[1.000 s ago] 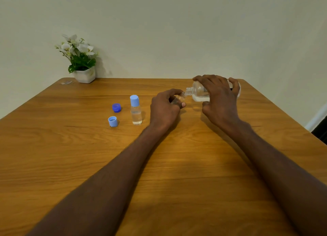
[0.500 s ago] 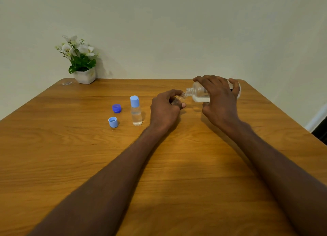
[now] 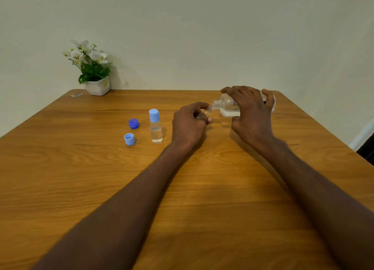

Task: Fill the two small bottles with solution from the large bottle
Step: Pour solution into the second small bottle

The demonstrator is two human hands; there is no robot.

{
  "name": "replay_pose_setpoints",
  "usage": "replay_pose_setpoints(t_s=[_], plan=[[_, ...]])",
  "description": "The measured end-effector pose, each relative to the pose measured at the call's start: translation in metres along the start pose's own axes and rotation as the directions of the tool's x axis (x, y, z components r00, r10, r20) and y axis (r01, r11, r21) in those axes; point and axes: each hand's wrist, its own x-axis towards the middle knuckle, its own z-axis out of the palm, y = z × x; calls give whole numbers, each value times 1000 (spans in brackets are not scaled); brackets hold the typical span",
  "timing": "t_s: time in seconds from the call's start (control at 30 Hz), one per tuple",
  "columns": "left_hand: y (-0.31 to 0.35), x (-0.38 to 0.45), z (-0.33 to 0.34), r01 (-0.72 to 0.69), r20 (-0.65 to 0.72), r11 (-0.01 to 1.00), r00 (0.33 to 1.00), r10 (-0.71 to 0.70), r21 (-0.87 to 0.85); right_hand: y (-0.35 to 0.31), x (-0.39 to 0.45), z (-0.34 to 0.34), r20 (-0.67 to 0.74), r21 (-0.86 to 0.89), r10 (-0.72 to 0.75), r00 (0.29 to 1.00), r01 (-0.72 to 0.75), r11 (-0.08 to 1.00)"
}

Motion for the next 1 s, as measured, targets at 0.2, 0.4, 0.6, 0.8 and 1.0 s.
replay_pose_setpoints(t_s=[0.2,0.4,0.6,0.8,1.0], plan=[[0,0,0,-4,3,1000,1000,4,4,0,0,-1,-4,4,-3,1000,3,1000],[0,0,0,-7,4,1000,1000,7,3,0,-1,0,-2,12,3,1000,-3,1000],[1,0,0,-3,1,1000,1000,3,8,1,0,0,2,4,1,1000,-1,1000],[1,0,0,5,0,1000,1000,-5,-10,1,-1,1,-3,9,-4,1000,4,1000],[-1,0,1,4,-2,1000,1000,-4,-25,0,0,0,-2,4,-3,1000,3,1000]])
